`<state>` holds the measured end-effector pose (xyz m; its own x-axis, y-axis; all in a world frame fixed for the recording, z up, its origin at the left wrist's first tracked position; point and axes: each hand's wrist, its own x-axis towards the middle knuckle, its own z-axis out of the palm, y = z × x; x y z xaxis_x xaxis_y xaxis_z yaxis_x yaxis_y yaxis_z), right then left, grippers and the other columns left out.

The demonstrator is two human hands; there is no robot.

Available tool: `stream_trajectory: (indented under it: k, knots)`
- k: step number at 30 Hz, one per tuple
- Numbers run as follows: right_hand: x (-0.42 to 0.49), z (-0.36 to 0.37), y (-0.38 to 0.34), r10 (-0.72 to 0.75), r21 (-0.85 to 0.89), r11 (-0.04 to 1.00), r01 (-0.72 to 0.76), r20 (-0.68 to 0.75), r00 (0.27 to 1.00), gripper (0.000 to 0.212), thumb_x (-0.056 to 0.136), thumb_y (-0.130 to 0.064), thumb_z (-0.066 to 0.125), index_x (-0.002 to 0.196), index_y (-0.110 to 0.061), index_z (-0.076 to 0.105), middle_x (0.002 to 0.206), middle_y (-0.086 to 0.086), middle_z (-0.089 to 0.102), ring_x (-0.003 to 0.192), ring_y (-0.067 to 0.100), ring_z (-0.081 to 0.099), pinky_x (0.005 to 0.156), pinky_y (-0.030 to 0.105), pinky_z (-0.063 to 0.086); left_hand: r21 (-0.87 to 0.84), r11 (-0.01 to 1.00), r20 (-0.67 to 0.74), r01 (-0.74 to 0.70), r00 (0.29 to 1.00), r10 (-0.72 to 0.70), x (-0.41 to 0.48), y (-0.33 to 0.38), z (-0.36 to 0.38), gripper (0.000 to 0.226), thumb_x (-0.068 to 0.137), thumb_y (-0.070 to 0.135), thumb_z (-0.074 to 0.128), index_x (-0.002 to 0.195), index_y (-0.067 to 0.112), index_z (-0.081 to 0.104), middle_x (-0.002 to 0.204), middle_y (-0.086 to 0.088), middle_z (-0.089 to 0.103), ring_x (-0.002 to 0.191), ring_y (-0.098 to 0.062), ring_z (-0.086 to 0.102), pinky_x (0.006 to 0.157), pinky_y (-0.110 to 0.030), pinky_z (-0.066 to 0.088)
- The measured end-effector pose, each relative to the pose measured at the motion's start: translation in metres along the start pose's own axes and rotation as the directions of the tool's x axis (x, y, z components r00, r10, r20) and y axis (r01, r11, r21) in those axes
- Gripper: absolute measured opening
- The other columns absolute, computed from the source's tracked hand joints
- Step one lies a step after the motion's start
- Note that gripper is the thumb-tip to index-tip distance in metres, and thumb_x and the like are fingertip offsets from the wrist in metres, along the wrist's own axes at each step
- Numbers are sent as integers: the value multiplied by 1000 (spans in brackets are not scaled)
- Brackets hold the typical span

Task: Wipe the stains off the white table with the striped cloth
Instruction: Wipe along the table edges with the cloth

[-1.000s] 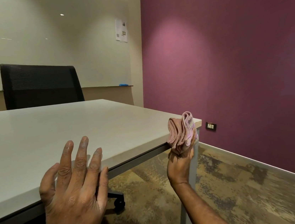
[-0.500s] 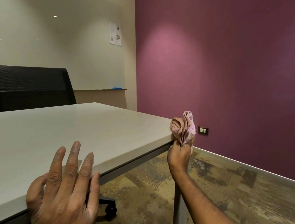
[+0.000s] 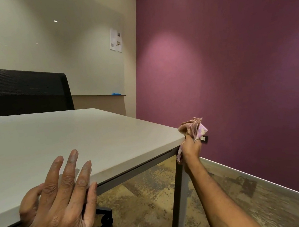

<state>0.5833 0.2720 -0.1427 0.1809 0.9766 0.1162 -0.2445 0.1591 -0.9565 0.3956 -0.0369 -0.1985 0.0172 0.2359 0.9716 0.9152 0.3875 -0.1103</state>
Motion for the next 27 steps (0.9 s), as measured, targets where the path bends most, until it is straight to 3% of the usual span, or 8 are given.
stream_trajectory:
  k: [4,6,9,14,20,27]
  knots:
    - [10,-7,-16,68,56,996,-69,20,998,20,105,-32,54,108,-13,62,76,-1,57,66,13,54,57,28,43,-14,1000,-7,-2,1000,2,-1,0,2,50,100,32,53,147,15,57,168,-7,37,155,-30,34,93,-61,47]
    - [10,-8,-16,71,52,996,-72,20,997,20,105,-32,54,104,-14,62,72,-2,56,61,11,53,52,26,42,-9,1000,-8,3,1000,-3,-1,0,1,49,101,32,54,146,15,58,167,-7,38,154,-30,37,92,-61,47]
    - [7,-6,-14,74,53,996,-74,3,997,17,105,-31,53,97,-17,60,70,-2,54,60,12,52,54,28,42,16,1000,-14,1,1000,-1,1,3,-2,48,100,31,55,144,14,60,165,-9,41,147,-32,46,90,-57,48]
    - [-1,-4,-8,42,-9,999,-43,-60,997,18,104,-31,52,94,-18,59,74,0,56,71,18,55,71,39,45,46,999,-26,-19,999,20,5,5,-9,46,100,30,56,142,11,62,159,-13,49,136,-35,58,84,-52,52]
    - [-12,-3,-13,18,-28,999,-22,-125,992,20,104,-29,51,91,-17,60,82,7,61,77,24,58,69,38,43,49,999,-19,-14,1000,15,8,6,-12,50,100,28,56,146,10,58,160,-15,48,134,-36,60,84,-49,50]
    - [-44,6,-9,-50,-104,994,37,-125,991,23,107,-29,48,110,-11,63,89,10,67,78,23,60,65,35,46,54,999,16,3,1000,-4,6,8,-12,54,103,31,51,153,12,50,166,-12,40,141,-33,53,92,-50,45]
